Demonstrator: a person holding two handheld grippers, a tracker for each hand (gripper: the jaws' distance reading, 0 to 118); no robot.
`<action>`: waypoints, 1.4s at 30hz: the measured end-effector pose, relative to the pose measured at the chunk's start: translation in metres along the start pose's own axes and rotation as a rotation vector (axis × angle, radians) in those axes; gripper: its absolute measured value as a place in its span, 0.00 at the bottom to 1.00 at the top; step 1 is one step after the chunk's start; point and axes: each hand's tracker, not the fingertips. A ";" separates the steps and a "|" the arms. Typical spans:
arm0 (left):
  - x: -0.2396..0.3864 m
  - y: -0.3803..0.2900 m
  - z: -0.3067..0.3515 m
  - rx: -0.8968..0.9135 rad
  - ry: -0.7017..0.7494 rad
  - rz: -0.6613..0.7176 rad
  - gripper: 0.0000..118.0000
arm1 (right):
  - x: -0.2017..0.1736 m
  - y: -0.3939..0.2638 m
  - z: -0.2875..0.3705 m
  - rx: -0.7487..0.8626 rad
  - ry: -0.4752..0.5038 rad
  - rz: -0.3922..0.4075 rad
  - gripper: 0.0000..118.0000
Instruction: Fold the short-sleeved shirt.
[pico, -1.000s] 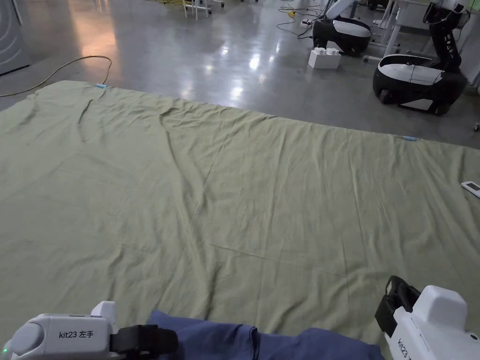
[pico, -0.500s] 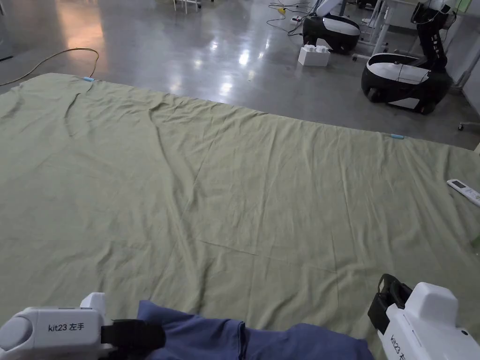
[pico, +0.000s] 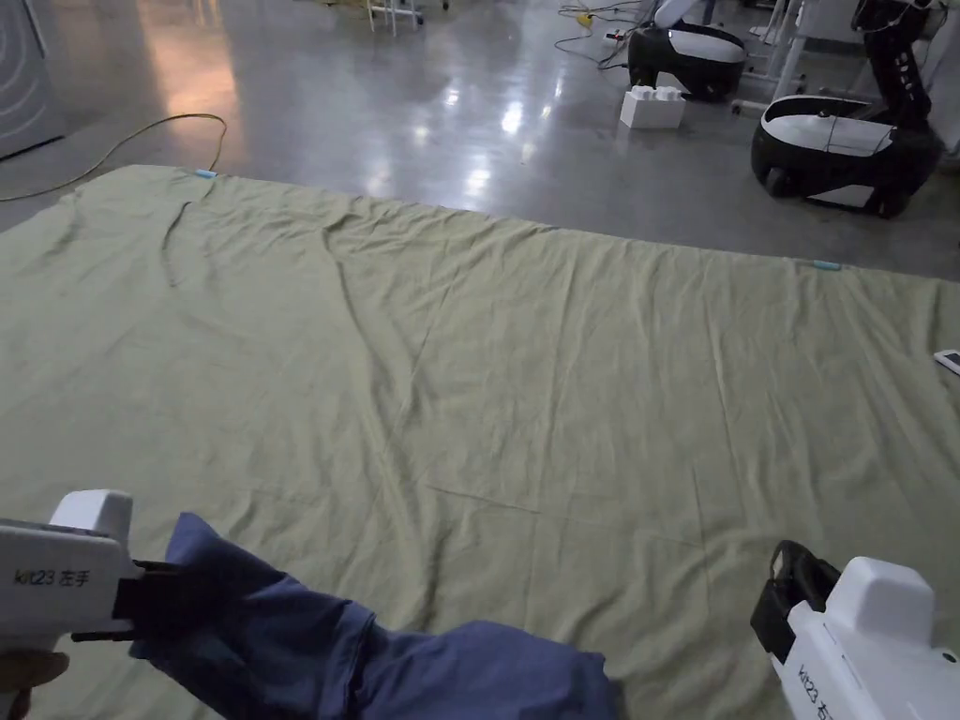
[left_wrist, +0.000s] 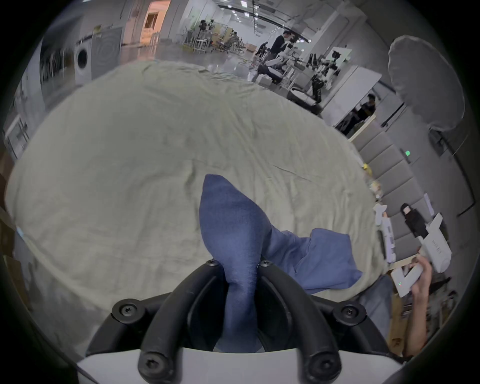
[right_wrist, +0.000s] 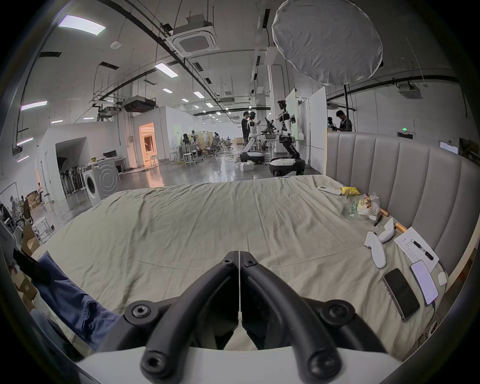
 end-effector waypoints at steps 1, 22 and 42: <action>0.006 0.001 0.004 -0.003 0.028 -0.017 0.14 | -0.001 0.000 0.000 0.000 0.004 -0.004 0.01; 0.176 -0.018 -0.049 -0.093 -0.120 -0.207 0.14 | 0.007 -0.009 0.002 -0.015 -0.002 -0.038 0.01; 0.229 -0.055 -0.123 -0.172 -0.213 -0.008 0.55 | 0.027 -0.017 0.009 -0.030 -0.046 -0.069 0.01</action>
